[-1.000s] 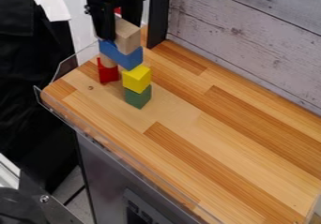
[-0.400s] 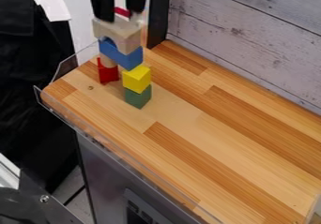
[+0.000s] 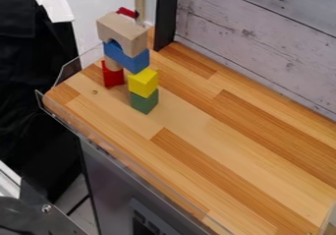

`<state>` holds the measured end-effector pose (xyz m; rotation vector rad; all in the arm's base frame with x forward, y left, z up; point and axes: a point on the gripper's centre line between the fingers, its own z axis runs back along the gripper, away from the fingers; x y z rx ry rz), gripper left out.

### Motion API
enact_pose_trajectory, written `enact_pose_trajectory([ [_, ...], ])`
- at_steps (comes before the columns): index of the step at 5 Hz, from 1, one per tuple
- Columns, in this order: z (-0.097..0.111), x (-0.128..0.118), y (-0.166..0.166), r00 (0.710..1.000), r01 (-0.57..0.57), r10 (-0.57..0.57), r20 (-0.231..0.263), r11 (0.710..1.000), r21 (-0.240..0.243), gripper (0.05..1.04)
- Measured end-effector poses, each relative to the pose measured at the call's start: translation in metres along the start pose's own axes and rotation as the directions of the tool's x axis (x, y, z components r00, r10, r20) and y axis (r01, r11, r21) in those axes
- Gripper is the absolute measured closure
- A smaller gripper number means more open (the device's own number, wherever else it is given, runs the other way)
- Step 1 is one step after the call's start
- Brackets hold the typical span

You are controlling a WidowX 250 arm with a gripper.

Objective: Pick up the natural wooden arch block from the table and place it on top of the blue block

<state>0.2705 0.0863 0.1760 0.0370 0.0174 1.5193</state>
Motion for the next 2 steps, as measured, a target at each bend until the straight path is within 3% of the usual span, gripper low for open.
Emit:
enact_pose_trajectory([
  [2,-0.009,-0.043,0.002,0.985,0.171,-0.17,-0.023,0.985,0.003,0.085],
])
